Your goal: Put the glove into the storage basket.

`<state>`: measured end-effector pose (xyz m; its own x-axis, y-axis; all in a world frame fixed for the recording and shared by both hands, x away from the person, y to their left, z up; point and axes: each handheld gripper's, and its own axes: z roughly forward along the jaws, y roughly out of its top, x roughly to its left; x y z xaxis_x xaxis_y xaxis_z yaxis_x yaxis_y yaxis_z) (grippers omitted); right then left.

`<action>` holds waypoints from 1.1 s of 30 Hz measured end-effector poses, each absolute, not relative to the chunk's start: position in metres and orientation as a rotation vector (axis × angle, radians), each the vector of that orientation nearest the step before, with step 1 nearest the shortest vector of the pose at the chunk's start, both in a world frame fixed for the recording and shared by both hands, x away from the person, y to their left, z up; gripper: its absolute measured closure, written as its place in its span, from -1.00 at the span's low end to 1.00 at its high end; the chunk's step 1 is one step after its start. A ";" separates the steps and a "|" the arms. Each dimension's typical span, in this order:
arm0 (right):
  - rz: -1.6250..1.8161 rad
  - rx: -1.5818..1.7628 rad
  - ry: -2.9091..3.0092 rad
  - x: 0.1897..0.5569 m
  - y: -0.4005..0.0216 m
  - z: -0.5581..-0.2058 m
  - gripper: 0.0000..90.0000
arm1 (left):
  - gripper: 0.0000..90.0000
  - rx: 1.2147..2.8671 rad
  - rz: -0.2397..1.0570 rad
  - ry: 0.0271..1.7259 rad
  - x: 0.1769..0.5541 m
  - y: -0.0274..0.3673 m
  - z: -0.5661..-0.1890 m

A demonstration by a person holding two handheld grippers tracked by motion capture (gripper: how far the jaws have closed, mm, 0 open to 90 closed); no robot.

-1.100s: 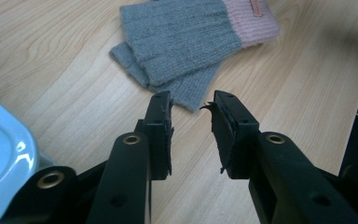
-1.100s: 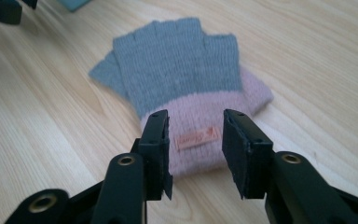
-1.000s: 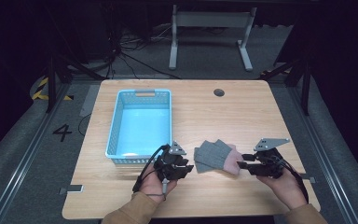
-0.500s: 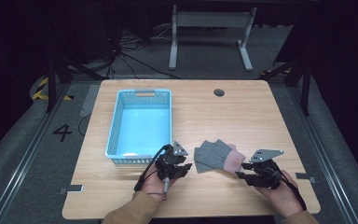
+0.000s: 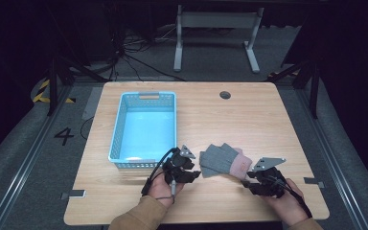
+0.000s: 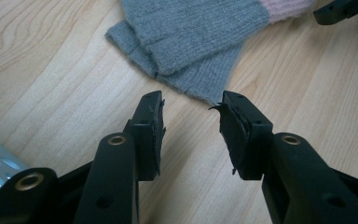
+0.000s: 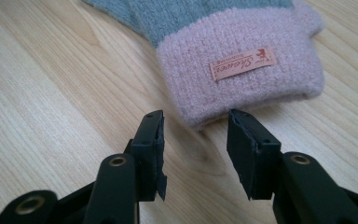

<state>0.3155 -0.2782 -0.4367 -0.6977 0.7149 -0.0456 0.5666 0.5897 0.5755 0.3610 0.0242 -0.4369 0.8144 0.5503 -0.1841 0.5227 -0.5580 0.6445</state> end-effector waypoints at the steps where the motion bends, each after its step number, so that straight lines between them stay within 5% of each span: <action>1: 0.781 1.059 2.550 0.316 -0.278 -0.437 0.26 | 0.32 2.280 0.052 0.786 0.361 0.024 -0.437; 8: 0.750 1.059 2.552 0.316 -0.274 -0.440 0.39 | 0.32 2.291 0.076 0.781 0.363 0.016 -0.440; 16: 0.733 1.070 2.553 0.319 -0.274 -0.443 0.84 | 0.31 2.316 0.099 0.774 0.365 0.007 -0.443; 33: 0.723 1.055 2.565 0.315 -0.279 -0.440 0.93 | 0.39 2.338 0.083 0.800 0.375 -0.007 -0.449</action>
